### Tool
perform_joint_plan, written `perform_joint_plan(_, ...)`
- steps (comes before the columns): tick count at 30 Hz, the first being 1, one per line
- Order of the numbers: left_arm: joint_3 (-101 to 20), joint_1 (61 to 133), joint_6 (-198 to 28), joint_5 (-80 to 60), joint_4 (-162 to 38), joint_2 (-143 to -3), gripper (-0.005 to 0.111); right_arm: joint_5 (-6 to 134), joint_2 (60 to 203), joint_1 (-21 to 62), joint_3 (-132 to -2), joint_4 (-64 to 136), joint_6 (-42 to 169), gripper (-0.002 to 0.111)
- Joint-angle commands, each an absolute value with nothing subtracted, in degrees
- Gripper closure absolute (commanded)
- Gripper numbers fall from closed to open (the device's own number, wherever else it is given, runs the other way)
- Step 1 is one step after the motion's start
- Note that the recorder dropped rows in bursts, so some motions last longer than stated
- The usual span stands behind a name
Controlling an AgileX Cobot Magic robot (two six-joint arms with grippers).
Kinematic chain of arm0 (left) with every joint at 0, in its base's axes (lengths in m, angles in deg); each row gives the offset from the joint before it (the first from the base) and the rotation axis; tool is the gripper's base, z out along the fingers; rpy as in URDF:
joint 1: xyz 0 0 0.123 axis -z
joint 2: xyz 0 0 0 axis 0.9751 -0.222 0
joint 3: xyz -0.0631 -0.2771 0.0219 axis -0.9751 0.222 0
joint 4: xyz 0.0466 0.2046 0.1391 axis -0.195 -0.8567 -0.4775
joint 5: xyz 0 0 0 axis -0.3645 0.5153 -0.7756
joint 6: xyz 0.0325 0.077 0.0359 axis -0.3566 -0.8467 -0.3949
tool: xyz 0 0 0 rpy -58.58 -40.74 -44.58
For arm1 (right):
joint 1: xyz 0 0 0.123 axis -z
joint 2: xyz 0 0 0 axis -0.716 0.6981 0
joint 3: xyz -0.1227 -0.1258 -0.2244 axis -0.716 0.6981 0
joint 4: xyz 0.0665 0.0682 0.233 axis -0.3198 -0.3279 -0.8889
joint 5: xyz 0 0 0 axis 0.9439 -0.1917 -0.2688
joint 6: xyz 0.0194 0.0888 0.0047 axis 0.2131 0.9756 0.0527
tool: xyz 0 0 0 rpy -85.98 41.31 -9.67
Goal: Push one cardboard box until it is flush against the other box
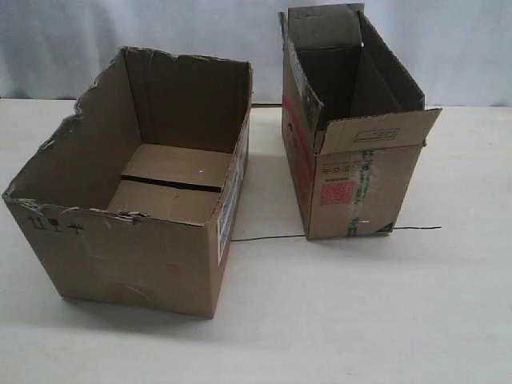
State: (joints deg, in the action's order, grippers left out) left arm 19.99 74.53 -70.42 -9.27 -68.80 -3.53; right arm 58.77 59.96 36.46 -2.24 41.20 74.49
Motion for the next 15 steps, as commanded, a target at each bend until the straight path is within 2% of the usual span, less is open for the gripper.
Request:
perform_joint_plan(1,20.14,74.57,-70.28,-9.55,-68.85,-3.39,0.107,58.37,59.72,36.3,-1.98,41.49,74.51,0.103)
perform_joint_plan(15,20.14,74.57,-71.1,-16.79,-70.36,-3.39,0.107,58.37,59.72,36.3,-1.98,41.49,74.51,0.103)
